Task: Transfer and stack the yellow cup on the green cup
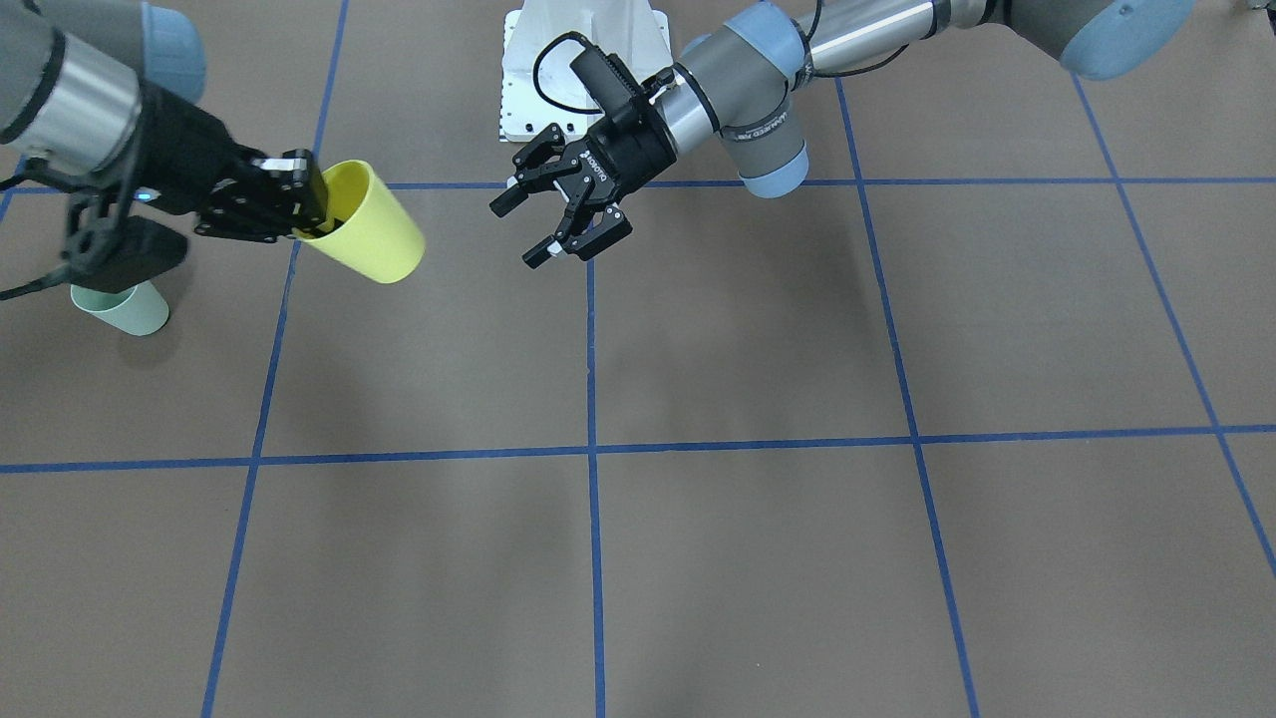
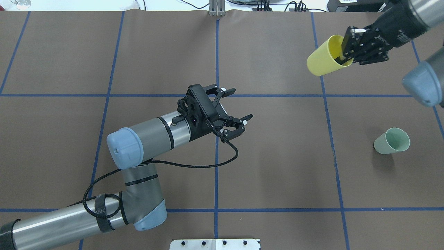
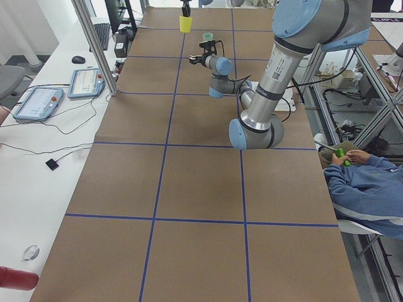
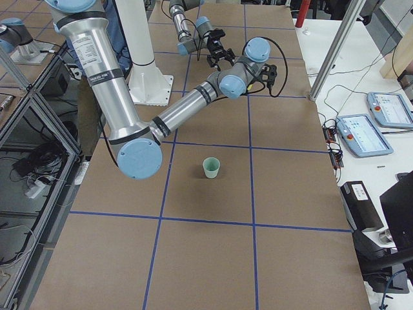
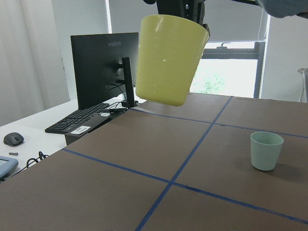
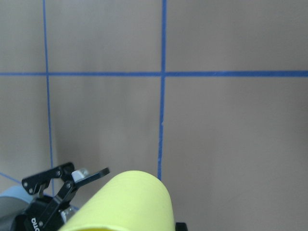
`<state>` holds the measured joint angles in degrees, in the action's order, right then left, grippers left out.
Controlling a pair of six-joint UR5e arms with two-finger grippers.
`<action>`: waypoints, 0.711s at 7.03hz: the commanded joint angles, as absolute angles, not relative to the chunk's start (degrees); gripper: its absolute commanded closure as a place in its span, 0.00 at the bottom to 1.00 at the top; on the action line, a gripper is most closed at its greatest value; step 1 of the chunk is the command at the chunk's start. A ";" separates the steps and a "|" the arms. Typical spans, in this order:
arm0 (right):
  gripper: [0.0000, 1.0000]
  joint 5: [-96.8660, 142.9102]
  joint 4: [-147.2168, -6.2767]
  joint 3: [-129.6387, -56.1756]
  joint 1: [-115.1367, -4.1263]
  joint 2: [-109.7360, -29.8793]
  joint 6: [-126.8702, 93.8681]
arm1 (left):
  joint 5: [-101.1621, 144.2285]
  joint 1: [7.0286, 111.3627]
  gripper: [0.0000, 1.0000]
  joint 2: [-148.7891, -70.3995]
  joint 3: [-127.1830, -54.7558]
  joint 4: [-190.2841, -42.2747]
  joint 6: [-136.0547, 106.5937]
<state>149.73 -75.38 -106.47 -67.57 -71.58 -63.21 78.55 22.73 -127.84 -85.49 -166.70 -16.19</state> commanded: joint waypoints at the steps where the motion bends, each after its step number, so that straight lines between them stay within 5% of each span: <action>1: 1.00 140.17 -75.41 -107.83 -69.79 -81.08 -62.41 | 71.90 22.85 0.05 -127.53 -85.17 -166.47 -16.79; 5: 1.00 135.26 -75.41 -116.97 -66.80 -99.82 -59.06 | 71.28 26.26 0.01 -126.04 -82.80 -165.24 -17.66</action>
